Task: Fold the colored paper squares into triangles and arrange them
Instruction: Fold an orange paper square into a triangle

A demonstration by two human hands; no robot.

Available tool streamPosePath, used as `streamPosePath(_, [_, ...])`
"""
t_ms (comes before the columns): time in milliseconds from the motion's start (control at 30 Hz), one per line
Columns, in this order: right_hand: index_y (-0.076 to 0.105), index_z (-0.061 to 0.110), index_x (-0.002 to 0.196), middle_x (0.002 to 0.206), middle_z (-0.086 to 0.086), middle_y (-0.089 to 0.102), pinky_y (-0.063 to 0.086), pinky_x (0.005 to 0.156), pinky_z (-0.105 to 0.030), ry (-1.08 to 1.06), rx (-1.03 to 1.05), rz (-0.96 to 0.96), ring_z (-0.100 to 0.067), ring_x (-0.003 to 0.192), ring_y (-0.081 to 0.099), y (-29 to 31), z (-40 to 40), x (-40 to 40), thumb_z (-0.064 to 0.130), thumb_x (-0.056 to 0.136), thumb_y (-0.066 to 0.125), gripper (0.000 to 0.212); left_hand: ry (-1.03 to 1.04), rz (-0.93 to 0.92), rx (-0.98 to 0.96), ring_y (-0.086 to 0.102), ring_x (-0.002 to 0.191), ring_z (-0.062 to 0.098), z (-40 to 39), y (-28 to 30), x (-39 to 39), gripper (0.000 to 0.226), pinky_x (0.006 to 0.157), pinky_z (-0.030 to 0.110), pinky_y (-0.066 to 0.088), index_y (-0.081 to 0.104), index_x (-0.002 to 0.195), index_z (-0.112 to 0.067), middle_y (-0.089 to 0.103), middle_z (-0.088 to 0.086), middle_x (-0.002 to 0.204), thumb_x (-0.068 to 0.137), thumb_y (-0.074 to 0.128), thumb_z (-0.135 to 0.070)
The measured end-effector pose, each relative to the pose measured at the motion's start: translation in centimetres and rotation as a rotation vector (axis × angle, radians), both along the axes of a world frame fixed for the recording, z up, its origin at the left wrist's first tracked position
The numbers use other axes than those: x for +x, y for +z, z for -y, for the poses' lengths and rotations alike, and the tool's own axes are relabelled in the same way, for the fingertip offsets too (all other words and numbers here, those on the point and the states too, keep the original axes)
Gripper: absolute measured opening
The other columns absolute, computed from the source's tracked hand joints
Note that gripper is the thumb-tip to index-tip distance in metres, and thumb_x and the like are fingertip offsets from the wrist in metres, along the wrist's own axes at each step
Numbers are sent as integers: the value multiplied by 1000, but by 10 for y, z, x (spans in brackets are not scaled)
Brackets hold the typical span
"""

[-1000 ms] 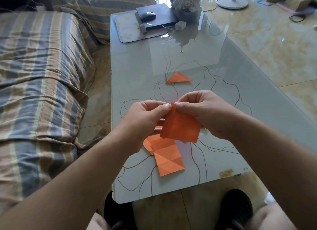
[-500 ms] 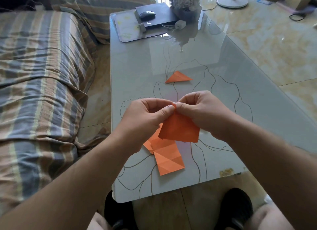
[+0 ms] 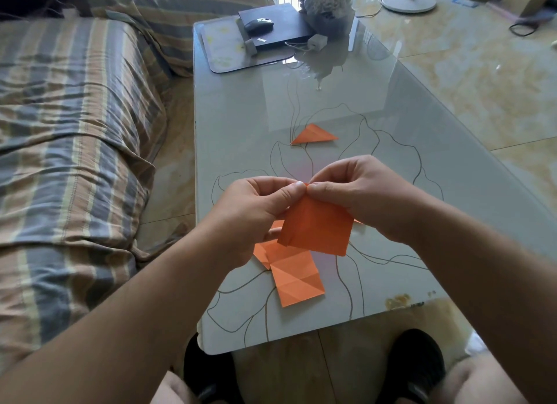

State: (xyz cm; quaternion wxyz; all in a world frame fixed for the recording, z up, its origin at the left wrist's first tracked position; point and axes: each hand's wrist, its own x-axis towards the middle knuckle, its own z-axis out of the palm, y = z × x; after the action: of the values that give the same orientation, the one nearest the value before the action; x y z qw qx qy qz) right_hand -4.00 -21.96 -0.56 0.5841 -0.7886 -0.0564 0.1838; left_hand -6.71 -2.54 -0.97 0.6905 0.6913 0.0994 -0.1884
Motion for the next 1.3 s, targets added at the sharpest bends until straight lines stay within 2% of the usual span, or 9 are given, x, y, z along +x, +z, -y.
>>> streamPosePath(133, [80,12,88,72,2,70,46,54,-18,-6,-4,-16,-4,63,60,1,0,0,21,95,74,13,27,-19,-12,73,89,21,4,0,-1,28,71,39,59,76,110,-10,78,12,104,93,72,-32])
streamPosePath(200, [80,11,90,74,1,71,47,56,-19,-5,5,-26,-5,65,61,1,0,1,20,96,73,13,55,-17,-27,72,90,23,5,1,-2,27,70,41,60,75,110,-9,77,15,105,94,72,-30])
streamPosePath(333, [81,15,88,76,1,73,49,59,-20,6,3,-35,-6,67,63,3,1,1,15,95,72,12,68,6,-48,73,86,23,5,1,-2,24,57,36,59,75,110,-6,77,17,101,96,70,-26])
streamPosePath(433, [81,15,85,72,2,72,47,56,-20,2,17,-53,-6,63,62,4,1,1,10,93,70,14,64,28,-36,71,79,17,5,0,-1,23,55,31,56,75,109,-6,75,8,91,97,69,-25])
streamPosePath(500, [80,12,87,71,1,70,45,56,-21,1,19,-44,-6,63,60,4,1,1,16,93,72,11,66,54,-16,68,74,13,5,-2,-1,21,53,28,54,76,106,-7,74,3,86,97,70,-25])
streamPosePath(633, [80,11,87,72,1,68,44,60,-25,-13,13,-14,-8,66,58,1,-1,1,25,94,75,17,64,79,0,67,75,11,5,-2,-2,18,55,26,53,76,104,-9,73,1,84,97,71,-25])
streamPosePath(867, [79,12,85,67,6,68,44,52,-18,-31,8,32,-4,59,58,0,-2,0,20,96,73,15,51,61,3,70,76,9,6,0,-3,18,59,26,57,77,105,-13,76,-1,86,97,70,-28])
streamPosePath(1167, [78,13,81,74,-5,72,52,62,-33,-57,9,6,-18,65,65,3,-3,0,23,95,74,18,41,44,12,73,73,11,5,2,-4,12,57,23,55,78,98,-12,78,3,84,96,71,-22])
streamPosePath(1300, [78,14,82,67,5,69,44,53,-21,-59,-38,6,-7,58,59,3,-4,0,23,95,72,18,19,50,14,74,72,12,5,4,-5,11,55,25,55,78,95,-10,78,6,84,96,72,-19])
